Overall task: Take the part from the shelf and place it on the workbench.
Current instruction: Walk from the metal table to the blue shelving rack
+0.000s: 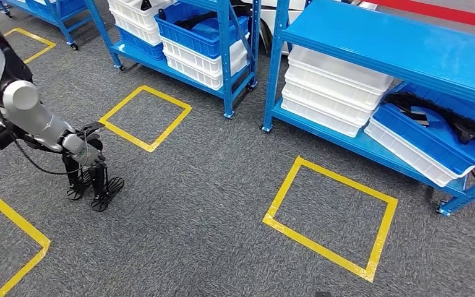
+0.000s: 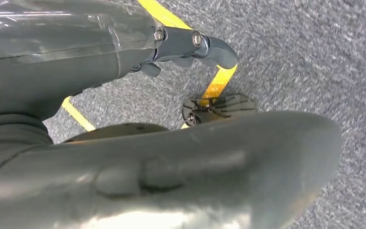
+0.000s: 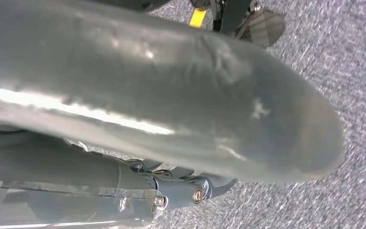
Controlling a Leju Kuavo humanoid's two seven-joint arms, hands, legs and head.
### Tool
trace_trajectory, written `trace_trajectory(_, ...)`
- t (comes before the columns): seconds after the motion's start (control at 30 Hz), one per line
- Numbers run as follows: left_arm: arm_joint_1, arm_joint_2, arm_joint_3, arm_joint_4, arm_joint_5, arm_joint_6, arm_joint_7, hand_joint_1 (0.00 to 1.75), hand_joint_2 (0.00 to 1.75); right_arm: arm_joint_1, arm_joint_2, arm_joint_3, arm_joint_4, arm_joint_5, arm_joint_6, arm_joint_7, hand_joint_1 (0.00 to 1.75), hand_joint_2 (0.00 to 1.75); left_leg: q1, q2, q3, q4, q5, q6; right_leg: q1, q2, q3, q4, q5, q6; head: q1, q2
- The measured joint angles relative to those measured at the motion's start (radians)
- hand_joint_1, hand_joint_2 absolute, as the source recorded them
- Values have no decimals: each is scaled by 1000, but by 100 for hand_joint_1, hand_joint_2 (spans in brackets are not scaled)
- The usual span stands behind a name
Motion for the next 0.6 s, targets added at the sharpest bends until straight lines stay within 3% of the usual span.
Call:
trace_trajectory(0.07,0,0,0,0,0,-2,0,0,0,-1,-1,0,0,0,0,-1,0,0,3,-23,-25,68,-47,-10,-2,9,0,-4,5,-12,-8,0)
trace_trajectory(0.13,2,0,0,0,0,-3,0,0,0,-3,-1,0,0,0,1,-2,0,0,4,-40,-82,196,-111,-12,0,20,-1,-3,6,-17,-19,0)
trace_trajectory(0.17,4,0,0,0,0,-4,0,0,0,-2,-1,1,0,0,2,-2,0,0,4,-42,-106,247,-127,-12,2,27,-1,-3,6,-18,-22,0)
trace_trajectory(0.2,5,0,0,0,0,-4,0,0,0,-2,-1,1,0,0,3,-2,0,0,3,-44,-117,268,-124,-10,3,35,-1,-3,6,-18,-24,0)
trace_trajectory(0.23,5,0,0,0,0,-4,0,0,0,-1,-1,2,0,0,3,-2,0,0,3,-46,-110,249,-101,-6,4,44,0,-2,6,-18,-25,0)
trace_trajectory(0.3,5,0,0,0,0,-4,0,0,0,-1,-1,2,0,0,3,-2,0,0,0,-64,-57,125,-29,6,4,61,2,-2,5,-18,-27,0)
trace_trajectory(0.37,5,1,0,0,0,-4,0,0,0,-3,0,4,0,0,3,-2,0,0,-2,-92,-14,18,11,16,4,76,1,0,5,-12,-29,0)
trace_trajectory(0.43,3,2,0,0,0,-4,0,0,0,-3,1,6,0,-1,3,0,0,0,-5,-100,-6,-8,12,19,1,88,-3,-2,8,0,-30,0)
trace_trajectory(0.5,2,1,0,0,0,-5,0,0,0,-1,1,7,0,-2,3,2,0,0,-2,-86,-2,-22,20,27,-1,88,-4,-4,7,11,-29,0)
trace_trajectory(0.57,2,1,0,0,0,-5,0,0,0,-2,1,8,0,-3,3,3,0,0,3,-68,3,-39,29,37,0,57,-25,44,-29,18,-21,0)
trace_trajectory(0.6,3,1,0,0,0,-6,0,0,0,-3,1,8,0,-3,3,4,0,0,2,-59,4,-42,31,40,-1,39,-51,99,-61,21,-16,0)
